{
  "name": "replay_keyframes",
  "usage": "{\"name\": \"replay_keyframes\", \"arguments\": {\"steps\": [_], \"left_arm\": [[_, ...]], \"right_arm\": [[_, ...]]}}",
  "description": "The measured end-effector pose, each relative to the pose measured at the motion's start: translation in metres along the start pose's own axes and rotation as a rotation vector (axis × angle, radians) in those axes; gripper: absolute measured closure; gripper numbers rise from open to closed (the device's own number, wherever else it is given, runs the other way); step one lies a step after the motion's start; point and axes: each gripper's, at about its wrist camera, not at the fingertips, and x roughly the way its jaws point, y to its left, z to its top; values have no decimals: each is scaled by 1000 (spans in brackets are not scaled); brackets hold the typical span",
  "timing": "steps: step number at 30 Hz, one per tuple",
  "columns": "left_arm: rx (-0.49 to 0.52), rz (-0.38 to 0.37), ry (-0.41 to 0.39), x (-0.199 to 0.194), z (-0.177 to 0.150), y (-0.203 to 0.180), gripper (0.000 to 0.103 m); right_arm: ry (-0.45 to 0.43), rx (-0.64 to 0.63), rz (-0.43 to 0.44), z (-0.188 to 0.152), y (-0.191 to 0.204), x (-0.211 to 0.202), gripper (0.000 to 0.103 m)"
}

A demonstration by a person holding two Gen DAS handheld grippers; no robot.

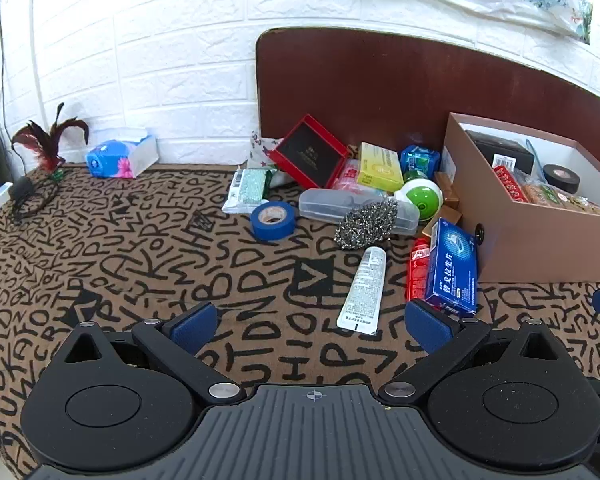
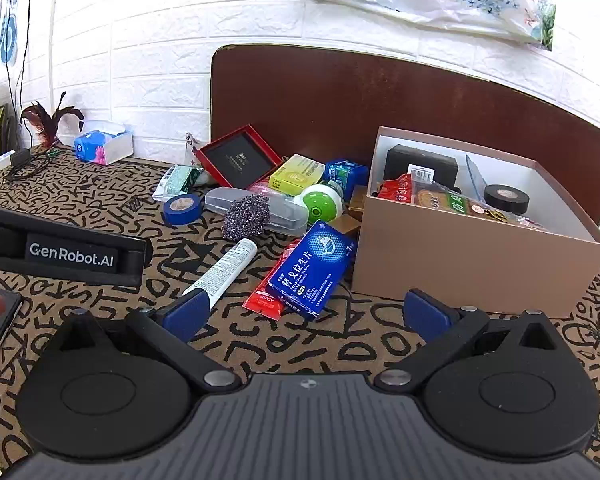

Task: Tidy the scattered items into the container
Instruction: 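Move both tools toward the white tube and blue medicine box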

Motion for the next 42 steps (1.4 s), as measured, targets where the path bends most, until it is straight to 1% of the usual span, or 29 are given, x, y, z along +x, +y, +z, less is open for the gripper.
{"name": "replay_keyframes", "arguments": {"steps": [7, 11, 42], "left_arm": [[-9, -9, 9, 4, 3, 3, 0], [-4, 0, 4, 6, 5, 3, 0], [-3, -1, 60, 42, 11, 5, 0]], "right_arm": [[7, -4, 1, -1, 1, 4, 0], [15, -8, 3, -1, 2, 7, 0], [74, 5, 16, 1, 2, 38, 0]]}}
